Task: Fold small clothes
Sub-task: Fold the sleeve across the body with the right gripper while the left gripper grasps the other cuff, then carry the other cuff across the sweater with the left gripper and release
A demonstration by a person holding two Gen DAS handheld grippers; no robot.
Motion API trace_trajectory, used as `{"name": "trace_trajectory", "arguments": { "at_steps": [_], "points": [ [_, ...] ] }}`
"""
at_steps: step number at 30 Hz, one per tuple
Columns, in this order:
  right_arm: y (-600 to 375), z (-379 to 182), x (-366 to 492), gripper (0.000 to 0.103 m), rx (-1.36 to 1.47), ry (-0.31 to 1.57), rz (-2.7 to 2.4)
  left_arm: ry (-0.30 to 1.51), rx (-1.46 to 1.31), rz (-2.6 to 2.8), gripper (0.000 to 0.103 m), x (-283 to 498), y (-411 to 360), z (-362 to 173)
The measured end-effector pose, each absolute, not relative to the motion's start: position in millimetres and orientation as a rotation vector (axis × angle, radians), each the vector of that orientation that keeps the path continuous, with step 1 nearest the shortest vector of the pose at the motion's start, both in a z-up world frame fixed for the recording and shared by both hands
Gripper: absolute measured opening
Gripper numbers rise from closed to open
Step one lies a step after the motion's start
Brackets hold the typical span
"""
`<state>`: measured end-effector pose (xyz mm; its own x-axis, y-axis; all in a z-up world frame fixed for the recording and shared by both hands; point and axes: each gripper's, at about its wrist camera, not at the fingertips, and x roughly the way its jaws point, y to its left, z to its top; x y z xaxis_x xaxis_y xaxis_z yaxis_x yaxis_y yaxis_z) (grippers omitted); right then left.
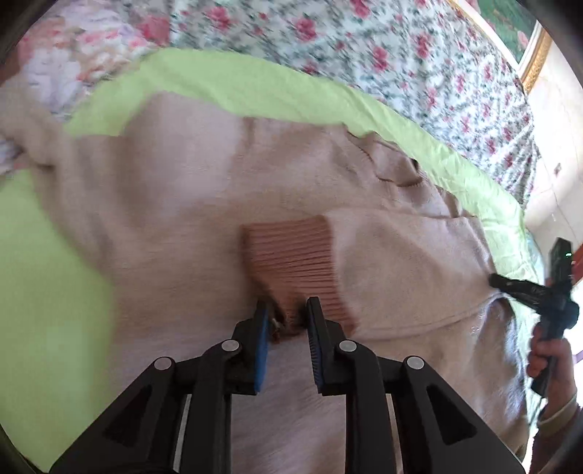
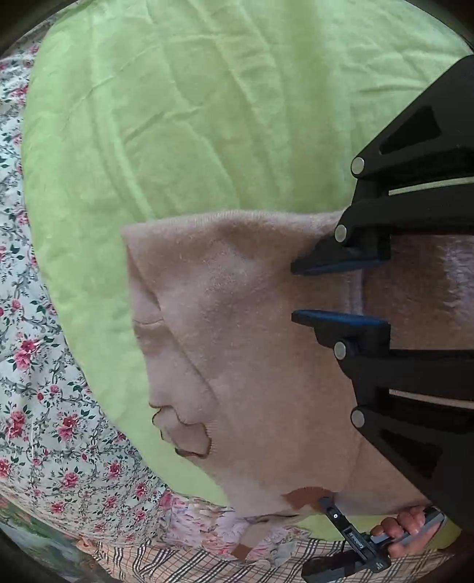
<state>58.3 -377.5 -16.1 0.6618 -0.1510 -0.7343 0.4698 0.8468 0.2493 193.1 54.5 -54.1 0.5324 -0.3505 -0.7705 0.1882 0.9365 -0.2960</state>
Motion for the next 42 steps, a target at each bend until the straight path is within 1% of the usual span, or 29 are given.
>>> {"name": "trace_trajectory", "arguments": {
  "at_steps": [1, 2, 3, 4, 5, 6, 7, 8, 9, 13, 15, 18, 19, 20, 21, 22, 24, 26, 29, 35, 39, 42],
  "points": [
    [-371.0, -10.3, 56.0, 0.034, 0.438, 0.756, -0.341, 0.950, -0.189, -0.299, 0.021, 192.0, 65.2, -50.3],
    [-362.6, -4.3, 55.2, 0.039, 0.442, 0.736, -0.303, 0.939, -0.203, -0.269, 0.024, 192.7, 80.6, -45.2],
    [-355.0, 0.5, 51.4, 0.048, 0.446, 0.721, -0.267, 0.931, -0.220, -0.244, 0.035, 194.8, 92.9, -41.2],
    [-347.2, 4.2, 47.6, 0.052, 0.439, 0.713, -0.239, 0.921, -0.239, -0.210, 0.042, 198.8, 107.1, -36.5],
    [-337.1, 3.9, 52.2, 0.052, 0.434, 0.711, -0.223, 0.908, -0.259, -0.156, 0.055, 205.5, 125.5, -30.8],
    [-328.7, 4.7, 51.5, 0.052, 0.431, 0.709, -0.198, 0.896, -0.272, -0.108, 0.062, 212.4, 141.0, -26.2],
    [-320.5, 2.9, 55.2, 0.053, 0.434, 0.709, -0.183, 0.888, -0.283, -0.070, 0.066, 219.3, 153.0, -23.0],
    [-314.0, 0.6, 56.0, 0.053, 0.442, 0.712, -0.158, 0.879, -0.303, -0.020, 0.074, 230.1, 171.2, -19.4],
    [-308.1, -1.6, 55.9, 0.053, 0.445, 0.717, -0.149, 0.871, -0.325, 0.021, 0.079, 240.6, 185.9, -16.9],
    [-291.1, -12.9, 61.4, 0.053, 0.442, 0.753, -0.132, 0.866, -0.433, 0.124, 0.081, 288.8, 239.0, -11.3],
    [-288.6, -17.4, 66.3, 0.053, 0.446, 0.773, -0.122, 0.872, -0.445, 0.188, 0.083, 319.1, 260.3, -9.2],
    [-285.5, -19.2, 68.0, 0.053, 0.441, 0.782, -0.117, 0.881, -0.446, 0.261, 0.083, 352.3, 281.3, -9.0],
    [-285.5, -19.6, 68.5, 0.053, 0.445, 0.781, -0.114, 0.885, -0.442, 0.279, 0.082, 361.0, 287.1, -8.5],
    [-285.5, -19.8, 70.1, 0.053, 0.450, 0.780, -0.113, 0.879, -0.423, 0.305, 0.074, 368.6, 291.8, -7.8],
    [-285.7, -19.9, 71.2, 0.053, 0.449, 0.781, -0.109, 0.873, -0.406, 0.306, 0.041, 373.5, 293.6, -7.5],
    [-286.5, -20.0, 71.9, 0.053, 0.447, 0.782, -0.111, 0.878, -0.399, 0.292, 0.023, 376.1, 293.9, -8.5],
    [-286.7, -19.2, 72.2, 0.053, 0.452, 0.778, -0.112, 0.863, -0.395, 0.266, 0.014, 372.2, 291.6, -5.5],
    [-285.8, -18.3, 70.7, 0.053, 0.464, 0.768, -0.103, 0.798, -0.340, 0.234, 0.011, 355.6, 274.9, 8.0],
    [-283.1, -16.1, 67.4, 0.053, 0.471, 0.754, -0.092, 0.738, -0.290, 0.143, 0.010, 327.9, 239.5, 28.8],
    [-283.7, -14.5, 54.0, 0.053, 0.508, 0.727, -0.085, 0.678, -0.186, -0.137, 0.010, 270.1, 117.9, 61.5],
    [-289.9, -14.1, 39.2, 0.053, 0.528, 0.709, -0.098, 0.686, -0.095, -0.339, 0.010, 239.1, 26.2, 62.8],
    [-303.4, -16.8, 25.8, 0.053, 0.562, 0.692, -0.123, 0.706, 0.024, -0.482, 0.010, 219.3, -47.3, 49.2]
  ]
}}
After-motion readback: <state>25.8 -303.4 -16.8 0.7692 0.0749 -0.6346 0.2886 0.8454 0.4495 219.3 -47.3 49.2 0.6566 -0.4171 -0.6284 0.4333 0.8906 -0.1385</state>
